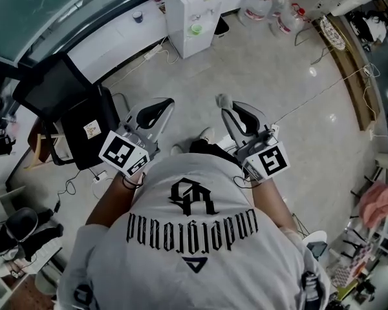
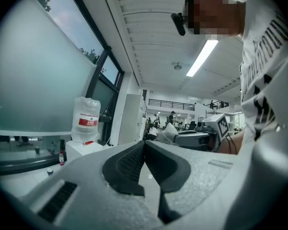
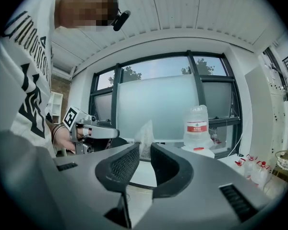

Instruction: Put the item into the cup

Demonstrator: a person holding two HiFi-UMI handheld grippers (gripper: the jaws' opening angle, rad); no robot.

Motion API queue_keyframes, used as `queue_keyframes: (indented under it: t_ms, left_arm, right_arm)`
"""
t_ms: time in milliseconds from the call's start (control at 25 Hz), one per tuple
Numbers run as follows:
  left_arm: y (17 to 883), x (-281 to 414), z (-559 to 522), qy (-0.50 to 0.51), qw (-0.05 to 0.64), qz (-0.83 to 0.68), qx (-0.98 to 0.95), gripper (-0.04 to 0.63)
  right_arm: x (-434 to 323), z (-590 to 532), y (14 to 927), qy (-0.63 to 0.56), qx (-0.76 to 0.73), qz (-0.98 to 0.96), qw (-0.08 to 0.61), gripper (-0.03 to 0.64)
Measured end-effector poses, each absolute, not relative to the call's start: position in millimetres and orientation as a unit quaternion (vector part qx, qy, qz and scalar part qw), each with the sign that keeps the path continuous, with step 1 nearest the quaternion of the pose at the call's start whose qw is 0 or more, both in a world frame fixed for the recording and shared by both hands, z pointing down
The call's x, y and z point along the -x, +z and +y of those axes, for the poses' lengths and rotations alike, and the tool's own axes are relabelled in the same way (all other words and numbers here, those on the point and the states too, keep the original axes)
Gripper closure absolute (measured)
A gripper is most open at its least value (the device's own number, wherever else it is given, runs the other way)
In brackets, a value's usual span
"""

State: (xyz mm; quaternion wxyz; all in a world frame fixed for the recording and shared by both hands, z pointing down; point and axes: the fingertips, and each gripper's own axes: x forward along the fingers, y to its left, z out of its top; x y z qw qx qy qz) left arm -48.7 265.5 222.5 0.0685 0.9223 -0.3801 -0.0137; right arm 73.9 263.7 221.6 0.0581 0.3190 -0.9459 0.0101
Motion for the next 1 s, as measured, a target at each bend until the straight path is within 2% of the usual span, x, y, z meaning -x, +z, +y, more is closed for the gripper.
queue_keyframes:
  t_ms: [320, 600, 1000]
  left_arm:
    - [239.9, 14.9, 214.7, -0.001, 0.095, -0.402, -0.911, 0.581]
    - [240.3, -10.0, 175.0, 0.013, 0.092, -0.428, -0.899, 0.58]
    - [241.4, -4.6, 120.3, 0.014, 0.095, -0.426, -0.9, 0.581]
  right_arm:
    - [-123.7, 202.6, 228.9, 0.009, -0.303, -0.95, 0.071, 0.538]
    - [-156.7, 152.4, 230.6, 0.024, -0.272, -0.96, 0.063, 0.538]
    - [-154.8, 94.4, 237.7, 0.04, -0.281, -0.957, 0.066, 0.537]
